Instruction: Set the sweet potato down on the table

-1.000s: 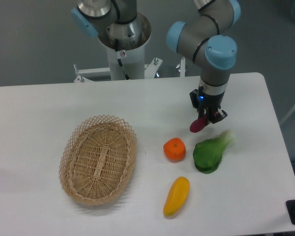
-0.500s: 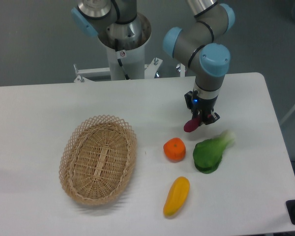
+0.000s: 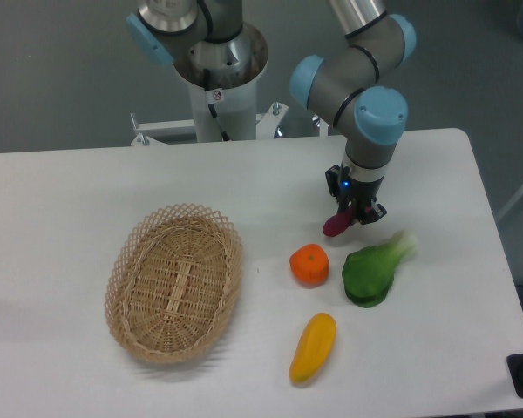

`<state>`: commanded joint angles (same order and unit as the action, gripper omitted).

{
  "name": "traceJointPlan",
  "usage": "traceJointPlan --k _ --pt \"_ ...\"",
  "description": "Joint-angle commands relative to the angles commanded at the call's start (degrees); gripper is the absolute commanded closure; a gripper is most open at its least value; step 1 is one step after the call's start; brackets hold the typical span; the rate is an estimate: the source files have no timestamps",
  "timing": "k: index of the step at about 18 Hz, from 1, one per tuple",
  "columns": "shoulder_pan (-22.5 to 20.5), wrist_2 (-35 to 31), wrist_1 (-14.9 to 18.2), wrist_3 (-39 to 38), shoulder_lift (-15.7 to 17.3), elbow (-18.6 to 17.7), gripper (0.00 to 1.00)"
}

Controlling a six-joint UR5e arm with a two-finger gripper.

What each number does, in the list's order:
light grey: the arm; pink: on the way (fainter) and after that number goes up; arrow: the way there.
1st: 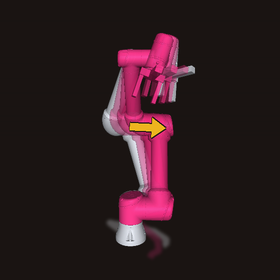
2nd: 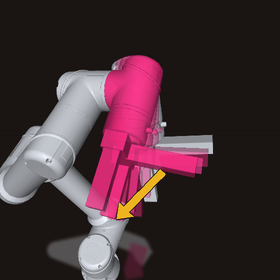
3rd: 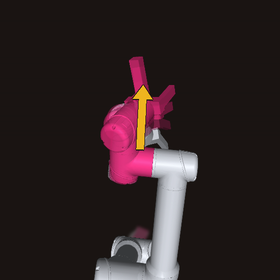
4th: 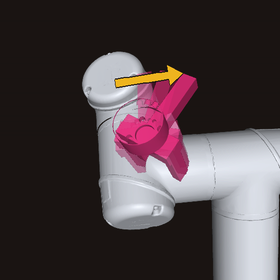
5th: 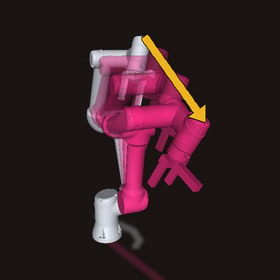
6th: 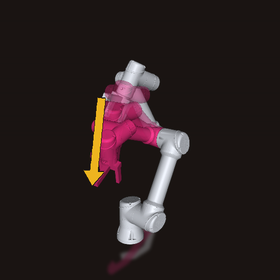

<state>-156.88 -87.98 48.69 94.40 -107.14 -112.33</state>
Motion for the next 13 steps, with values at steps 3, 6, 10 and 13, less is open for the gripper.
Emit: traceJointPlan --k 3,6,10,13 --pt "-0.09 0.0 -0.61 -0.18 0.26 0.27 0.03" --pt "-0.09 -0.09 -0.62 -0.88 0.88 0.53 0.0" --pt "-0.18 0.17 -0.62 -2.45 1.4 0.79 0.0" --pt "0.26 0.44 -0.79 -6.85 2.46 3.33 0.0"
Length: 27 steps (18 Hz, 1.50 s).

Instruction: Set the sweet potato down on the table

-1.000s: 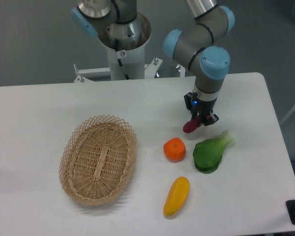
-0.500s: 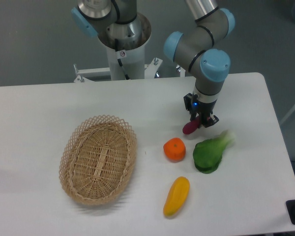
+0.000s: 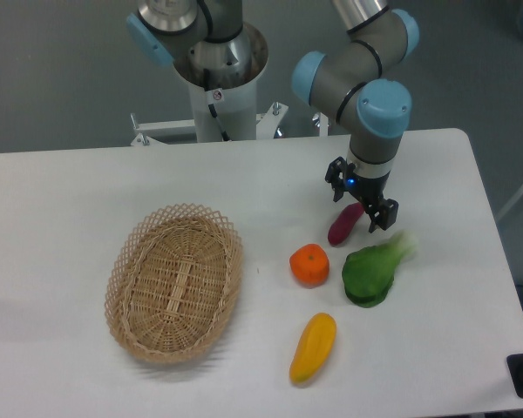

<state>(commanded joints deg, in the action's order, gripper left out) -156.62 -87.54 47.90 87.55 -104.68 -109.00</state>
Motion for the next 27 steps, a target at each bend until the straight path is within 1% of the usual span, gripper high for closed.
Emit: traceJointPlan --k 3,6,8,9,12,14,16,17,18,20,23,27 --pt "0.18 0.09 -0.09 -0.28 0.53 1.24 0.0" --pt "0.7 0.26 0.0 -0.54 0.79 3.69 0.0" --pt "0.62 -0.52 0.44 -0.45 1.67 6.24 0.0" --pt "0.53 -0.61 1.22 -0.45 1.84 7.9 0.0" --pt "-0.52 -0.62 4.91 0.43 1.85 11.77 0.0" --pt "-2.01 -0.53 8.59 1.04 1.93 14.41 0.0" --pt "-4.12 -0.35 12.98 5.85 2.02 16.61 0.0" --pt "-5.09 -0.26 14.92 9.01 2.72 17.32 0.0" --pt "-6.31 0.0 16.42 11.65 3.33 17.41 0.0" --pt "-8.16 0.96 17.84 15.96 4.3 16.8 0.0" --pt "-10.36 3.95 17.93 18.18 5.27 16.01 0.0" --pt "-10.55 4.31 17.93 18.18 5.36 15.92 0.0"
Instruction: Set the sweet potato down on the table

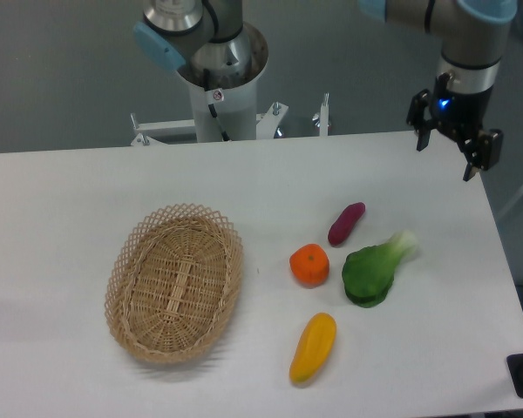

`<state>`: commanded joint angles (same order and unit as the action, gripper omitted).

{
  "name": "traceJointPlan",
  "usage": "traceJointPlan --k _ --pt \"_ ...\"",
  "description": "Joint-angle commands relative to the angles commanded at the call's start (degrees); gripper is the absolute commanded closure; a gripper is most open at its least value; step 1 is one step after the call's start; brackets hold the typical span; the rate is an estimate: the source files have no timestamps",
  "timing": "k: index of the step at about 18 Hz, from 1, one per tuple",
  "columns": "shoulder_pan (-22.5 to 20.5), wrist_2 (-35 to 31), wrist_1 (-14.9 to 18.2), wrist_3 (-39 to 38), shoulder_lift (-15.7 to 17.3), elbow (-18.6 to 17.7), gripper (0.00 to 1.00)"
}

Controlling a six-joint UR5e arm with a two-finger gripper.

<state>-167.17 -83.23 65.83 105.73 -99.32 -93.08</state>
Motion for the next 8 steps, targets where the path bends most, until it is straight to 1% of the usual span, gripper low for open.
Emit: traceJointPlan --k 8 --pt "0.18 0.26 -0.35 -0.17 0.0 -0.09 0.0"
